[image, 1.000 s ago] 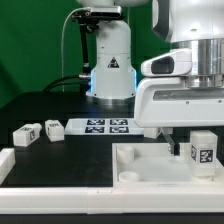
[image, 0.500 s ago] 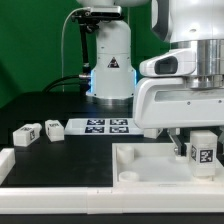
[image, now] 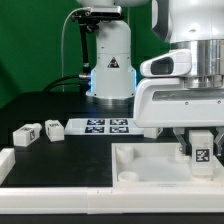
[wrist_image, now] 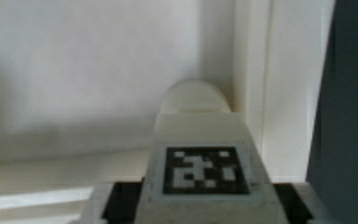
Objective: Assemble one leg
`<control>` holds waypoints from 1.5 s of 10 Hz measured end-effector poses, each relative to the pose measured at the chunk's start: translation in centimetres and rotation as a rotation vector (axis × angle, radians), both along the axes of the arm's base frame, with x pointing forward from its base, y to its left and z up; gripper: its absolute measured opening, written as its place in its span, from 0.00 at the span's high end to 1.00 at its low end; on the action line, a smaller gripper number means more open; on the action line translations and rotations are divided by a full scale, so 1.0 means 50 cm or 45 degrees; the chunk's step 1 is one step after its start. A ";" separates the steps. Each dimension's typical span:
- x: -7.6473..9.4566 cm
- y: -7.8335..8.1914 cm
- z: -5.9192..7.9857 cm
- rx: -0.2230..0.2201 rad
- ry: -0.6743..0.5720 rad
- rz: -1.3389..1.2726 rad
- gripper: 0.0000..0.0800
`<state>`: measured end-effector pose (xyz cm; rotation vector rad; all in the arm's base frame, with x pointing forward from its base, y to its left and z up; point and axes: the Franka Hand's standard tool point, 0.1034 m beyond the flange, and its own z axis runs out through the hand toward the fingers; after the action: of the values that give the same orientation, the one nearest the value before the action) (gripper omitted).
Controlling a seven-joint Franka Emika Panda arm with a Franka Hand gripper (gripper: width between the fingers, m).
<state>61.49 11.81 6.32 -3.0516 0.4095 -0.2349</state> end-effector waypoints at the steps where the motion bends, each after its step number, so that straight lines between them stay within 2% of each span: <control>1: -0.001 0.000 -0.001 0.029 0.007 -0.202 0.65; 2: -0.005 0.005 -0.003 0.069 0.018 -0.455 0.65; 3: -0.006 0.007 -0.004 0.081 0.019 -0.591 0.65; 5: -0.007 0.008 -0.005 0.140 0.028 -0.975 0.65; 8: -0.007 0.007 -0.005 0.218 0.048 -1.311 0.65; 10: -0.007 0.008 -0.005 0.222 0.050 -1.318 0.65; 11: -0.007 0.008 -0.005 0.217 0.049 -1.277 0.44; 12: -0.007 0.009 -0.005 0.217 0.049 -1.277 0.28; 13: -0.007 0.008 -0.004 0.194 0.041 -1.163 0.28; 14: -0.007 0.008 -0.004 0.156 0.031 -0.939 0.21; 15: -0.007 0.010 -0.005 0.132 0.027 -0.786 0.19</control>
Offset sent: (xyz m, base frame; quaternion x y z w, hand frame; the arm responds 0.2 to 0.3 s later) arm -0.0056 0.0009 -0.0086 -0.0509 0.0215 0.3683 0.9280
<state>61.12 12.30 6.08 -2.7353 1.3087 -0.1931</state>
